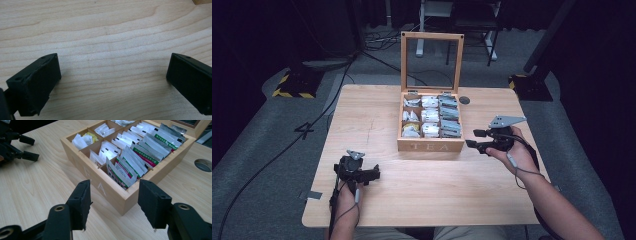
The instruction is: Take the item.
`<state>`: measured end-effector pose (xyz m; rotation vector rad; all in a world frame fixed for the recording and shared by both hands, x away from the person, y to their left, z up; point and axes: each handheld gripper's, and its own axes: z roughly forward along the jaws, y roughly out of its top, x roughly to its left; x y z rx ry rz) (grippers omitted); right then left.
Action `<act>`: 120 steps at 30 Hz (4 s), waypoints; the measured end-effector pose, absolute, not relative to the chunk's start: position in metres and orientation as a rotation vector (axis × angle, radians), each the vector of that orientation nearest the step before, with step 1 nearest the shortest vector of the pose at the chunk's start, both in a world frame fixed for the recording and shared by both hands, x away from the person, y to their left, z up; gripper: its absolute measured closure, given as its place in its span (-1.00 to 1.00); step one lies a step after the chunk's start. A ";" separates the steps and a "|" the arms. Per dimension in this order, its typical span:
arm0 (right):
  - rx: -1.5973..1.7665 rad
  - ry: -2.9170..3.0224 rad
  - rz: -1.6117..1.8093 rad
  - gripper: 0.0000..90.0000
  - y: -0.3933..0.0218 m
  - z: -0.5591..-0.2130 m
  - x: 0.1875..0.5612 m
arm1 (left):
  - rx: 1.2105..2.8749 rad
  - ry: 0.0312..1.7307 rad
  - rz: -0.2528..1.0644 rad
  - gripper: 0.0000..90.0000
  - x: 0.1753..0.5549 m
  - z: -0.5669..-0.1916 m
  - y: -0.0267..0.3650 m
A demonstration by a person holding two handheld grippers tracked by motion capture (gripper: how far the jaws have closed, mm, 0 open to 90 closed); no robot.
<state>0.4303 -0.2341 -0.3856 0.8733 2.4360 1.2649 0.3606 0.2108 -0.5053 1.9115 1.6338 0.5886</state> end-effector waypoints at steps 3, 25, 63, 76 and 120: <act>0.893 2.433 1.274 -0.02 -0.232 -0.384 0.437 | 1.912 1.634 0.588 -1.00 0.361 -0.505 0.211; 0.857 2.472 1.326 0.03 -0.189 -0.391 0.492 | 1.926 1.613 0.579 -1.00 0.359 -0.505 0.214; 0.874 2.703 1.088 0.52 -0.111 -0.423 0.511 | 1.933 1.600 0.580 -1.00 0.361 -0.505 0.214; 0.945 2.733 1.055 0.76 -0.103 -0.430 0.514 | 1.933 1.600 0.580 -1.00 0.361 -0.505 0.214; 0.819 2.483 1.502 1.00 -0.143 -0.366 0.482 | 1.933 1.600 0.580 -1.00 0.361 -0.505 0.214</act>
